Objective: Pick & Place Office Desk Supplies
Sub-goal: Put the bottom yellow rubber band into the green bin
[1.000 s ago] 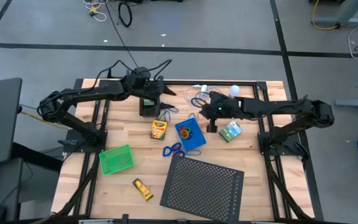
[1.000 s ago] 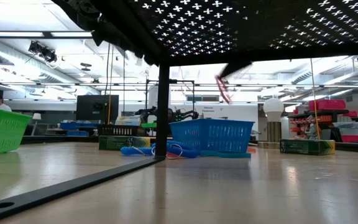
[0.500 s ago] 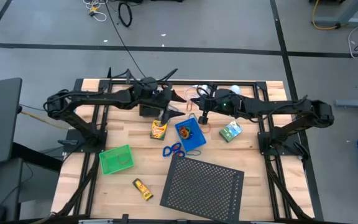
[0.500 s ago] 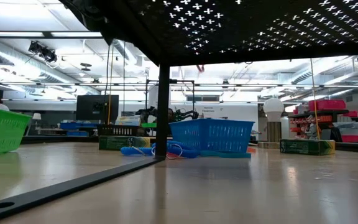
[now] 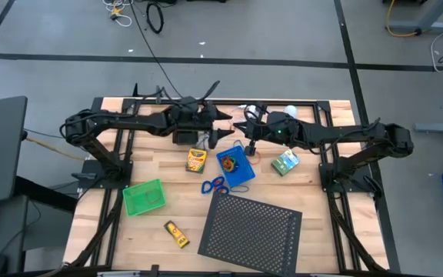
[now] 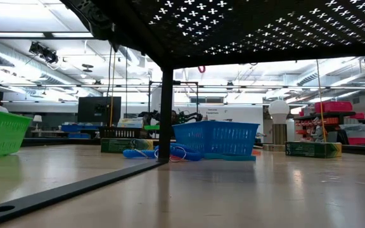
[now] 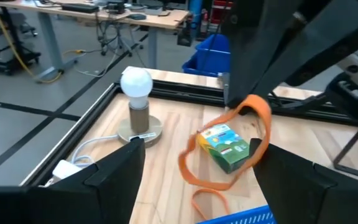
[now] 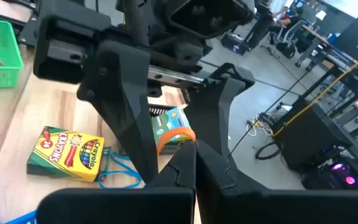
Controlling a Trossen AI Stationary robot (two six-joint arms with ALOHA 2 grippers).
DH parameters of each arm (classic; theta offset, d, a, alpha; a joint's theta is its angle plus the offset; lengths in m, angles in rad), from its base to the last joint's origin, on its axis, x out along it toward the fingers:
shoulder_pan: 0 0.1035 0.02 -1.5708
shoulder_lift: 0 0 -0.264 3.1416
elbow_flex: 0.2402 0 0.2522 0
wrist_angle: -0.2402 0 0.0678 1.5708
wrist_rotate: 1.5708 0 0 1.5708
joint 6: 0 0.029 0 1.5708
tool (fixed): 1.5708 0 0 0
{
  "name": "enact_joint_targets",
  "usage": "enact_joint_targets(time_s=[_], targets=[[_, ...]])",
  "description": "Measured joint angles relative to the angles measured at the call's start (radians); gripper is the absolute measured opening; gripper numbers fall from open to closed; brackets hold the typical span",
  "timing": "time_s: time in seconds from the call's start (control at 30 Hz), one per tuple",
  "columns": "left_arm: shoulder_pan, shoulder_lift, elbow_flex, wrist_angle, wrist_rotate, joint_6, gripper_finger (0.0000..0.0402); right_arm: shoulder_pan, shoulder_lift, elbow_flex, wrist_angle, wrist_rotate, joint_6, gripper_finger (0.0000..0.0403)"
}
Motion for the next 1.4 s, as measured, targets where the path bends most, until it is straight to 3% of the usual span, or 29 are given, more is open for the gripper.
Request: enact_joint_targets(time_s=[0.1,0.17,0.23,0.33,0.4,0.57,0.83,0.93,1.13,1.4], targets=[[-0.008,0.000,0.000,-0.001,-0.037,0.004,0.0266,0.006,0.000,0.000,0.002,0.000,-0.006,0.0000],[-0.016,0.000,0.000,-0.003,-0.074,0.022,0.0229,0.009,0.000,0.000,0.002,-0.004,-0.006,0.0000],[-0.029,0.000,0.000,-0.004,-0.104,0.057,0.0174,0.013,0.000,0.000,0.002,-0.008,-0.006,0.0000],[-0.051,0.000,0.000,-0.004,-0.133,0.116,0.0058,0.013,0.000,0.000,0.002,-0.017,-0.008,0.0000],[-0.063,0.000,0.000,-0.006,-0.140,0.150,0.0017,0.013,0.000,0.000,0.002,-0.040,-0.012,0.0000],[-0.071,-0.026,-0.001,-0.102,-0.175,0.188,0.0006,0.013,0.000,0.000,0.002,-0.124,0.012,0.0033],[-0.082,-0.133,-0.002,-0.293,-0.239,0.207,0.0004,0.019,0.000,0.000,-0.020,-0.139,0.035,0.0193],[-0.097,-0.190,-0.001,-0.412,-0.289,0.212,0.0003,0.031,-0.015,0.000,-0.060,-0.140,0.042,0.0230],[-0.151,-0.320,-0.001,-0.764,-0.386,0.141,0.0003,0.067,-0.056,0.002,-0.180,-0.143,0.085,0.0240],[-0.260,-0.451,-0.001,-1.309,-0.377,-0.161,0.0003,0.112,-0.080,0.001,-0.266,-0.194,0.127,0.0228]])
